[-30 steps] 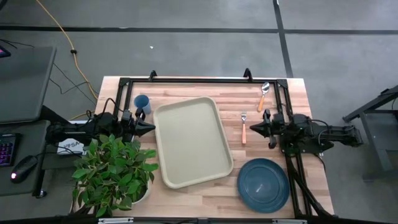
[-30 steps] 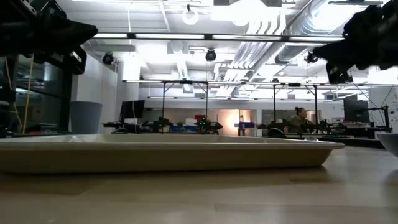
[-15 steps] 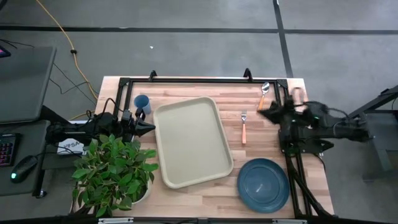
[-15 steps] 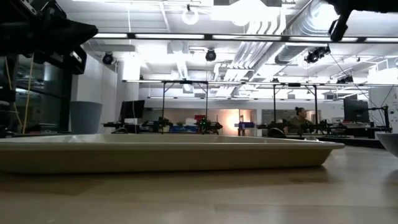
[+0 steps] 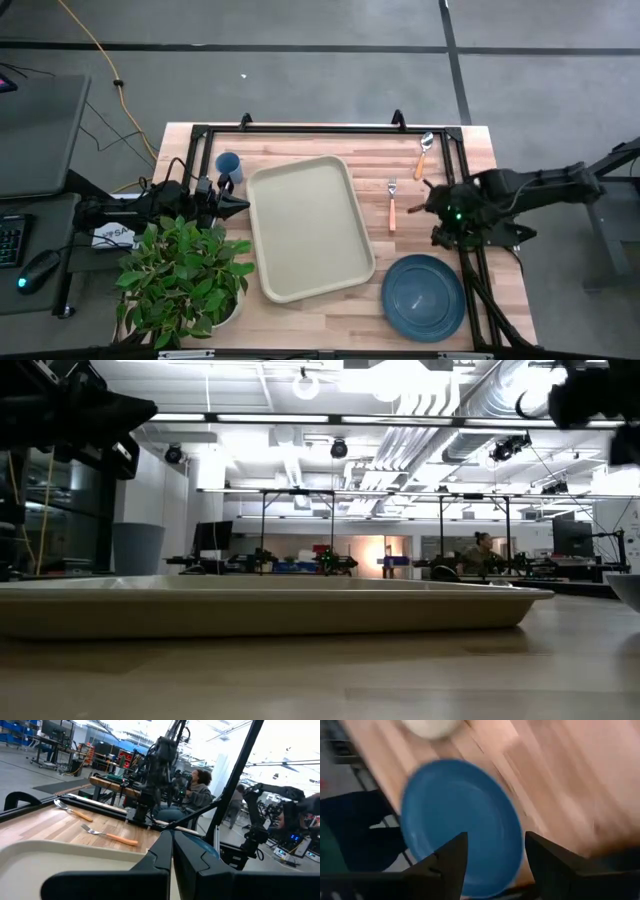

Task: Pick and place plate/cup/fork/spoon on tray
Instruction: Put the blue plate in the middle of the white serving tray

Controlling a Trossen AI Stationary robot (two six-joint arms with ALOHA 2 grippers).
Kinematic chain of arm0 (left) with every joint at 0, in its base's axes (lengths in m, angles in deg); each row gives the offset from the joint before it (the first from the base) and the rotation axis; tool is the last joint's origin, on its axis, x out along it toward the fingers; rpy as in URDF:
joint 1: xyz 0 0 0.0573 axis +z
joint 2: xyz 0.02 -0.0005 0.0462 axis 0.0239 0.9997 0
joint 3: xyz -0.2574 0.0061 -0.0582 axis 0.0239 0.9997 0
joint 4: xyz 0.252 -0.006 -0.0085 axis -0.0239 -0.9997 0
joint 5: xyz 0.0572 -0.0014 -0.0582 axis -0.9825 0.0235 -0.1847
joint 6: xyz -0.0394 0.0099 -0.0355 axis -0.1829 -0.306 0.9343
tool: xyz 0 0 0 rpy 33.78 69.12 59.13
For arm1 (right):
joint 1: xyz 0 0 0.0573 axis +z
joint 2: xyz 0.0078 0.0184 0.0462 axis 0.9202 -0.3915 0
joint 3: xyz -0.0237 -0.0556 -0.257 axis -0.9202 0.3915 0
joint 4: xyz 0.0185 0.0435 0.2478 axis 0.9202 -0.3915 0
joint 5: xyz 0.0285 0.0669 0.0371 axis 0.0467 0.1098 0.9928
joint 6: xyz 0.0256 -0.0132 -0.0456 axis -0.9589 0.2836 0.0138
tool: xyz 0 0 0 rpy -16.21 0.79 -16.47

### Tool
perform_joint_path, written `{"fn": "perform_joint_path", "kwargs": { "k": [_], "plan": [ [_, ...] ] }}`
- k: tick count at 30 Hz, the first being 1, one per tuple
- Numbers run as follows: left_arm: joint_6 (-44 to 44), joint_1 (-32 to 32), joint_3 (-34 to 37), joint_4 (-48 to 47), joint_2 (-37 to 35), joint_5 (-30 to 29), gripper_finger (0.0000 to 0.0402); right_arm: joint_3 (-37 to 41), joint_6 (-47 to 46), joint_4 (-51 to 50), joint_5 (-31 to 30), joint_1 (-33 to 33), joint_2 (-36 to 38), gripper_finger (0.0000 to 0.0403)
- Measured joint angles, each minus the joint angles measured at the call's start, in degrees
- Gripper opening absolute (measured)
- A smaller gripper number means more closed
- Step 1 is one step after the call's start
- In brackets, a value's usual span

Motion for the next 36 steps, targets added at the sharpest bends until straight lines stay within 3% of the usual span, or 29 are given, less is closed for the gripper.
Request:
{"fn": "perform_joint_path", "kwargs": {
  "k": [6, 11, 21, 30, 33, 36],
  "plan": [
    [-0.01, 0.01, 0.0, -0.01, 0.0, 0.01, 0.0, 9.26, -20.39, 10.02, -5.61, 8.75, -0.17, 0.019],
    [0.0, 0.02, 0.0, 0.0, 0.0, 0.0, 0.0, 12.96, -31.13, 13.81, -9.14, 13.84, -2.42, 0.019],
    [0.0, 0.02, 0.0, 0.0, 0.0, 0.0, 0.0, 13.26, -32.88, 20.22, -9.86, 20.45, -15.4, 0.019],
    [0.0, 0.01, 0.0, -0.02, 0.02, 0.0, 0.0, 13.26, -30.11, 21.09, -12.64, 21.63, -23.85, 0.0184],
    [-0.01, 0.01, 0.0, 0.0, 0.01, 0.0, 0.0, 13.26, -28.68, 21.3, -11.76, 21.61, -24.34, 0.0152],
    [0.0, 0.01, 0.0, -0.01, 0.01, 0.0, 0.0, 13.24, -28.42, 20.19, -11.1, 21.59, -24.35, 0.0078]
  ]
}}
